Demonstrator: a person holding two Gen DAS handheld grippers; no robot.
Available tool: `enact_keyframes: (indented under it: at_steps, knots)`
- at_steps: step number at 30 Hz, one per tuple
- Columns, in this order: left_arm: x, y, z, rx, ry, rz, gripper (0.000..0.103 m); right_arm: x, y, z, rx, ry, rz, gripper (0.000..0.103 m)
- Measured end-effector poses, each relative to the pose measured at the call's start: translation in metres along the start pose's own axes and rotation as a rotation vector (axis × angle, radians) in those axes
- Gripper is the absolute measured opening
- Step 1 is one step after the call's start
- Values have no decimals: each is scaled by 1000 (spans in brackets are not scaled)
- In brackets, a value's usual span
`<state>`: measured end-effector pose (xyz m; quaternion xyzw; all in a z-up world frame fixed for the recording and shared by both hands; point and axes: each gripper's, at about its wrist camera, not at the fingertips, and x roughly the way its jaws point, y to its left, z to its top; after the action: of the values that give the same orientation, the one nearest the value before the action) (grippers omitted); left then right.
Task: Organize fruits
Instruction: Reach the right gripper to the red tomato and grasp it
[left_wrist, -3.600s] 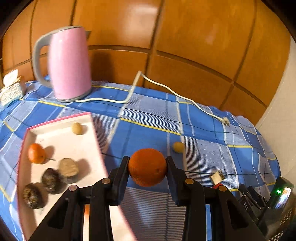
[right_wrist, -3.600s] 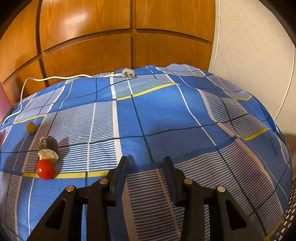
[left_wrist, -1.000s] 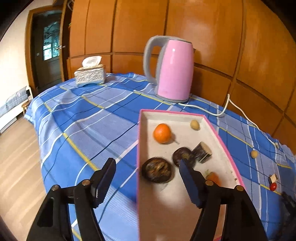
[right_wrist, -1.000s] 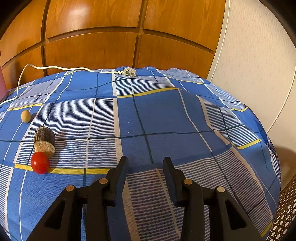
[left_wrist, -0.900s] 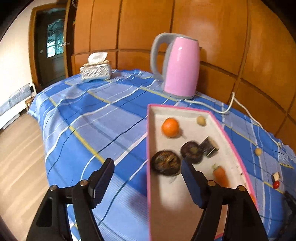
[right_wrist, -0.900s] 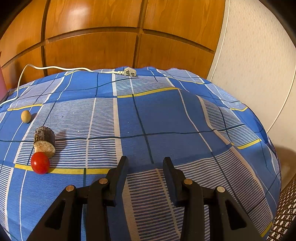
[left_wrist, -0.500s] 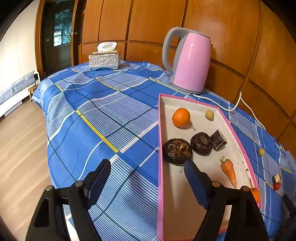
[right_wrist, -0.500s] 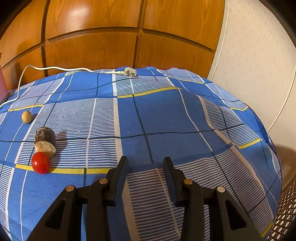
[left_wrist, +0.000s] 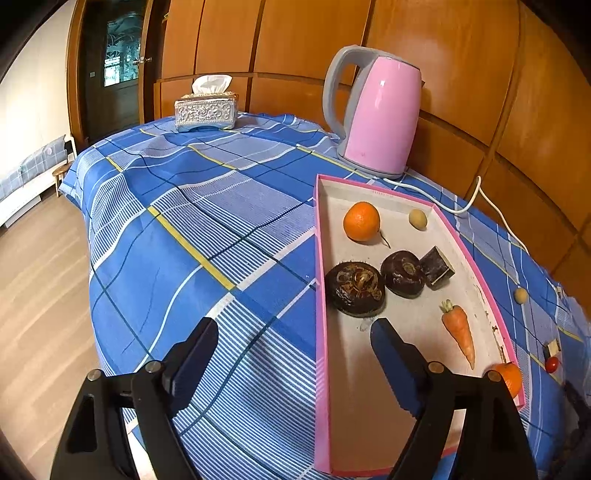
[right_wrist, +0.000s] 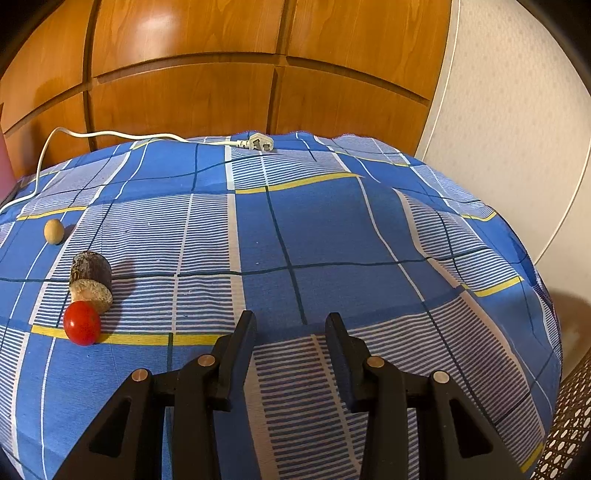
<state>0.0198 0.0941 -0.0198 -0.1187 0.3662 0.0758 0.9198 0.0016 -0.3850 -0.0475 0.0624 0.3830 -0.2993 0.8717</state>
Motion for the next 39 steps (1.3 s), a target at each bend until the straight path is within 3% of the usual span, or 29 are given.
enact_keyframes:
  at_steps: [13,21,30,39]
  knots:
    - [2,-1,-3,-2,7,-2,85,-2,4,5,-56,15,-8,39]
    - [5,0,-9,-8,21,5,90,-19,15,14,-60,25,152,39]
    - [11,6,-12,-44,52,12,92,-48,47,23,-105,24,413,44]
    - [14,5,-15,-37,66,25,92,-34,83,17,-216,78,439,41]
